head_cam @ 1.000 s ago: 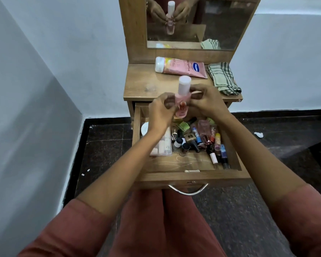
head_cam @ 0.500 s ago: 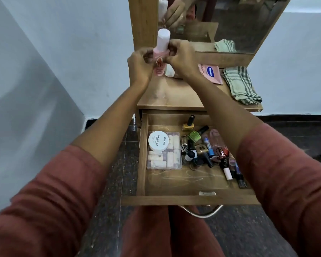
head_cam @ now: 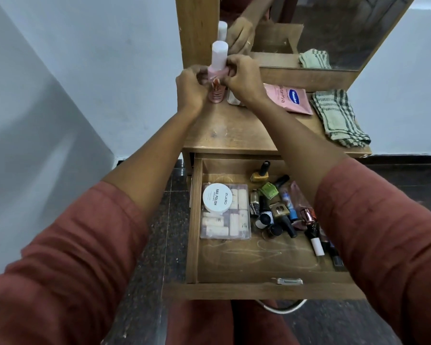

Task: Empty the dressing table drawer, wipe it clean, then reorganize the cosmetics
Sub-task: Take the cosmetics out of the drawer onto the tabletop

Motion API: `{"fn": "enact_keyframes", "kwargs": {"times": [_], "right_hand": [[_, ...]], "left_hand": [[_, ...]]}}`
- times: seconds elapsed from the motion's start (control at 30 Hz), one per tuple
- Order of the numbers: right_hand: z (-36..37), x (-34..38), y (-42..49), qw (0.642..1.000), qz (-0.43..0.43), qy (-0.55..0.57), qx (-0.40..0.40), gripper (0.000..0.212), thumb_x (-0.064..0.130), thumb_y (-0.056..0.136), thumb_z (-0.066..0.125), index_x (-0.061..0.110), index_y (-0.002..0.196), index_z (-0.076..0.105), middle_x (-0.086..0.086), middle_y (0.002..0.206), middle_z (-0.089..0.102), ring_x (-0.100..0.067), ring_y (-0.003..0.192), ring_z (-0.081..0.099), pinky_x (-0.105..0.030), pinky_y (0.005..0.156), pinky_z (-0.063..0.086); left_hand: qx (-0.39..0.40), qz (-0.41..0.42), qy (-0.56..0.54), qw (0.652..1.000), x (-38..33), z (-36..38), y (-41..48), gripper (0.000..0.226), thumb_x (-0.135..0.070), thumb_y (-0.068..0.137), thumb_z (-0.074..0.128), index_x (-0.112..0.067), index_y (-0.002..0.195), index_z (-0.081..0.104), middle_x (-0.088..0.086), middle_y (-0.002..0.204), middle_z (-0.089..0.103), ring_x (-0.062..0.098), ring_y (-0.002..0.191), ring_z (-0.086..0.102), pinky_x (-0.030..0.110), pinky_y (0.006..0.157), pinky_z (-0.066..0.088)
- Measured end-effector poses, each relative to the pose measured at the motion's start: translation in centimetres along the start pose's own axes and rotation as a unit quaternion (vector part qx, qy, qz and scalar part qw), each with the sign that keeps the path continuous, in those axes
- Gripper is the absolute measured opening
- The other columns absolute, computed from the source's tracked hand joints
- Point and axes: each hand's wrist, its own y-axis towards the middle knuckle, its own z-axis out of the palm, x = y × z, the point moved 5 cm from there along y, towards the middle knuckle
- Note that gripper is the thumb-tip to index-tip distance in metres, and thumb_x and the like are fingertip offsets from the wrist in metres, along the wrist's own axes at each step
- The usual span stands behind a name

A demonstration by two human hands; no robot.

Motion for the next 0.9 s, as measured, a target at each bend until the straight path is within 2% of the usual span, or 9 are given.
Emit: {"fn": "enact_keyframes", "kwargs": {"times": [0.07, 0.13, 0.23, 0.4, 0.53, 0.63, 0.73, 0.83, 0.9], "right_hand": [[0.0, 0.0, 0.1, 1.000, -0.004, 0.000, 0.004, 0.022, 0.005, 0.080, 0.062, -0.003, 0.100, 0.067, -0.001, 0.077, 0.053, 0.001, 0.055, 0.039, -0.009, 0.048, 0.033], [0.0, 0.0, 0.1, 1.000, -0.006, -0.004, 0.010, 0.023, 0.006, 0.081, 0.063, -0.002, 0.102, 0.066, -0.002, 0.079, 0.054, 0.004, 0.055, 0.039, -0.005, 0.050, 0.035], [0.0, 0.1, -0.2, 1.000, -0.009, -0.009, 0.012, 0.027, 0.004, 0.082, 0.062, 0.000, 0.108, 0.064, -0.010, 0.096, 0.068, -0.004, 0.076, 0.053, -0.006, 0.061, 0.043], [-0.7, 0.3, -1.0, 1.000, -0.002, 0.019, 0.000, 0.037, -0.002, 0.079, 0.064, -0.001, 0.116, 0.060, -0.013, 0.111, 0.067, -0.012, 0.093, 0.061, -0.018, 0.086, 0.050], [-2.1, 0.4, -2.2, 0.999, -0.002, 0.004, -0.034, 0.032, 0.005, 0.074, 0.072, -0.002, 0.105, 0.065, -0.017, 0.104, 0.067, -0.022, 0.089, 0.061, -0.021, 0.079, 0.047], [-3.0, 0.2, -3.9, 0.999, -0.007, 0.001, -0.044, 0.029, 0.005, 0.075, 0.070, -0.001, 0.104, 0.066, -0.016, 0.107, 0.066, -0.015, 0.089, 0.057, -0.002, 0.068, 0.039], [-3.8, -0.1, -6.5, 0.999, -0.009, 0.019, -0.033, 0.025, -0.002, 0.077, 0.067, -0.002, 0.102, 0.066, -0.017, 0.105, 0.067, -0.009, 0.084, 0.053, 0.003, 0.063, 0.039], [-4.6, -0.6, -10.0, 1.000, -0.011, 0.017, -0.002, 0.021, -0.004, 0.079, 0.064, -0.005, 0.100, 0.067, -0.019, 0.101, 0.068, -0.009, 0.082, 0.056, 0.004, 0.064, 0.041], [-5.0, -1.3, -12.6, 1.000, -0.004, 0.019, 0.019, 0.018, -0.006, 0.078, 0.063, -0.006, 0.096, 0.067, -0.020, 0.097, 0.069, -0.011, 0.078, 0.058, 0.003, 0.063, 0.041]], "left_hand": [[-0.001, 0.000, 0.003, 1.000, 0.1, 0.0, 0.1, 0.024, -0.008, 0.082, 0.064, -0.002, 0.105, 0.066, 0.007, 0.096, 0.067, 0.008, 0.082, 0.057, 0.005, 0.066, 0.044], [-0.001, 0.000, 0.005, 1.000, 0.3, 0.1, 0.2, 0.024, -0.005, 0.082, 0.063, -0.002, 0.106, 0.065, 0.009, 0.099, 0.068, 0.008, 0.084, 0.058, 0.006, 0.068, 0.045], [-0.002, -0.013, -0.015, 1.000, 0.6, 0.1, 0.1, 0.027, -0.001, 0.081, 0.063, 0.000, 0.107, 0.063, 0.012, 0.104, 0.068, 0.008, 0.086, 0.059, 0.011, 0.075, 0.049], [-0.005, -0.024, -0.025, 0.999, 0.3, -0.3, -0.8, 0.029, -0.002, 0.080, 0.065, -0.001, 0.109, 0.062, 0.010, 0.104, 0.067, 0.007, 0.087, 0.058, 0.013, 0.079, 0.049], [-0.026, -0.022, -0.019, 0.999, -0.2, -0.9, -2.2, 0.027, 0.000, 0.080, 0.064, -0.002, 0.108, 0.062, 0.005, 0.099, 0.064, 0.003, 0.080, 0.055, 0.004, 0.070, 0.045], [-0.030, -0.018, -0.035, 0.999, -0.8, -0.8, -4.1, 0.027, 0.001, 0.081, 0.063, -0.002, 0.108, 0.061, 0.003, 0.098, 0.063, 0.000, 0.076, 0.054, -0.001, 0.066, 0.044], [-0.018, -0.014, -0.060, 0.998, -1.3, -0.1, -7.0, 0.028, 0.008, 0.081, 0.058, 0.002, 0.107, 0.061, 0.005, 0.096, 0.062, -0.001, 0.073, 0.053, 0.000, 0.066, 0.045], [0.039, -0.024, -0.071, 0.996, -1.1, 1.3, -10.4, 0.026, 0.012, 0.081, 0.051, 0.004, 0.102, 0.063, 0.011, 0.096, 0.066, -0.008, 0.064, 0.057, 0.002, 0.063, 0.045], [0.109, -0.037, -0.061, 0.991, -0.8, 2.5, -13.2, 0.026, 0.014, 0.082, 0.049, 0.005, 0.101, 0.063, 0.012, 0.095, 0.065, -0.005, 0.067, 0.057, 0.003, 0.064, 0.046]]}}
